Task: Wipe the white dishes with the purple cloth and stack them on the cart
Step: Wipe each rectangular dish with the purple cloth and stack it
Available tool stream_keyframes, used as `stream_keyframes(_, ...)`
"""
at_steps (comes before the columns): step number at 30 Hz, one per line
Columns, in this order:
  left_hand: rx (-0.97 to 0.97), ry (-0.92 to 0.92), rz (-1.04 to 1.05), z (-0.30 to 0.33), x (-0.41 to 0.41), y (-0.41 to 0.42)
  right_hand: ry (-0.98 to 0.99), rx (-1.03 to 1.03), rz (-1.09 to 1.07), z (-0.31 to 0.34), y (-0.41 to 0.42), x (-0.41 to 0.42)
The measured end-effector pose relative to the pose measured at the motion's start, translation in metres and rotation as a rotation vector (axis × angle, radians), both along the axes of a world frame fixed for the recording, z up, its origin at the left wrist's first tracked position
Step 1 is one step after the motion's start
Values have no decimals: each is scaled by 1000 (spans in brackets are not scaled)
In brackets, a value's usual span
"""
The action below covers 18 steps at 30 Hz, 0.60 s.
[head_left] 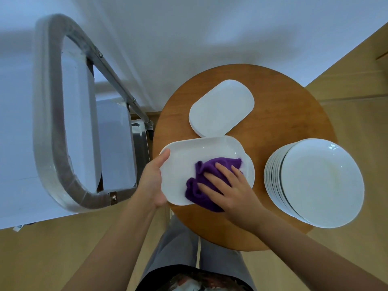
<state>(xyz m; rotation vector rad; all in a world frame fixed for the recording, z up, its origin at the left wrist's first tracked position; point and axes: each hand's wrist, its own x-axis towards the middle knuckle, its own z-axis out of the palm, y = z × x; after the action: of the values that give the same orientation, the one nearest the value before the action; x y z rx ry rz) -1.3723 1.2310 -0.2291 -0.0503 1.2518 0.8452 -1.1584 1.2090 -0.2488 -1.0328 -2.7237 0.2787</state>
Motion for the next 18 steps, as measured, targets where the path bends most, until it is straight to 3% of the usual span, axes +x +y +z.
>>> stream_keyframes(3, 11, 90, -141, 3, -14, 8, -60, 14, 17, -5, -1, 23)
stream_keyframes(6, -10, 159, -172, 7, -17, 17, 12, 29, -53, -4, 0, 22)
stream_keyframes(13, 62, 66, 166, 20, 14, 10, 87, -85, -317, 14, 6, -7)
stream_keyframes(18, -121, 233, 230, 16, 78, -2, 119, -106, -511, 26, -4, -50)
